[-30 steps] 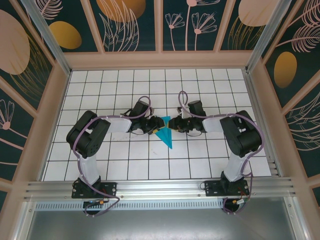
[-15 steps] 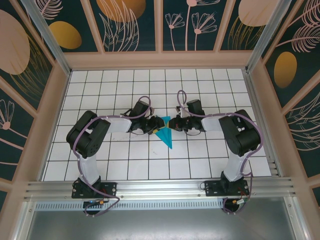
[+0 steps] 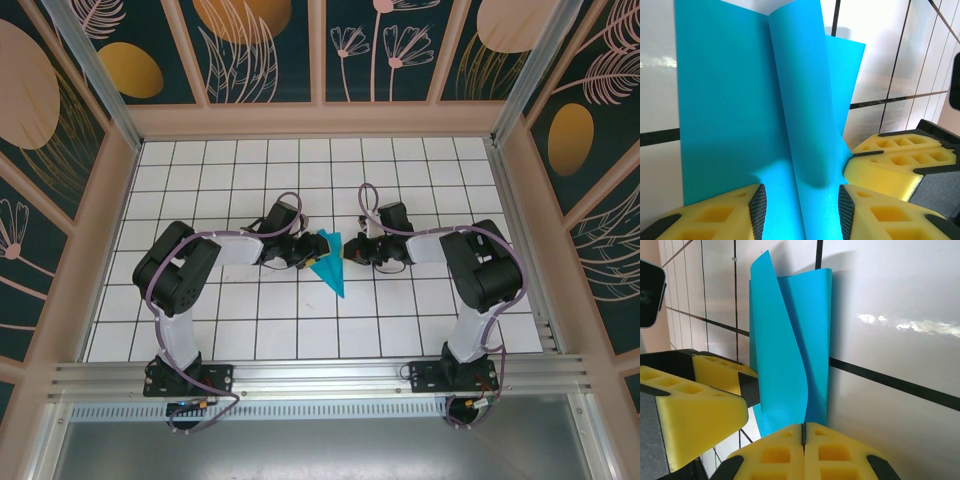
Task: Fold a paper plane with a square sheet of paper (fold left side to right side)
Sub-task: Fourth fold the wing at the center of the table.
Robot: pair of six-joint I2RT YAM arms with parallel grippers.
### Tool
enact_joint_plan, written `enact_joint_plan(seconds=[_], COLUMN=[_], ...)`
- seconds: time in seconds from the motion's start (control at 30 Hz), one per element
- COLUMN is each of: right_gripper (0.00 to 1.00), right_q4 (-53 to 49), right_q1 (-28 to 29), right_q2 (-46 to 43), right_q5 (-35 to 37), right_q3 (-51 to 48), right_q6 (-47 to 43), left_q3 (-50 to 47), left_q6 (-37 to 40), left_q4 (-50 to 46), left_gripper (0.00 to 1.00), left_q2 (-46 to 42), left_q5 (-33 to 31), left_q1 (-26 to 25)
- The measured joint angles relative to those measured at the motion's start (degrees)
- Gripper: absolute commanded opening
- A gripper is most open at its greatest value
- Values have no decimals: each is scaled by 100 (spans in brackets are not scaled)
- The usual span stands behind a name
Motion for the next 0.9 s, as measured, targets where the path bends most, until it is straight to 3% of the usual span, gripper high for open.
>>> enact_joint_plan(seconds=[0.9], right_gripper=[5], right_q4=[-188], right_q1=[0], right_q2=[214], right_q5=[42], right_q3=[188], right_q6=[-219], left_q3=[-11], left_q6=[-2], left_q4=[24], left_gripper=[45], left_q2=[-2], left_q5=[4], left_q1=[0])
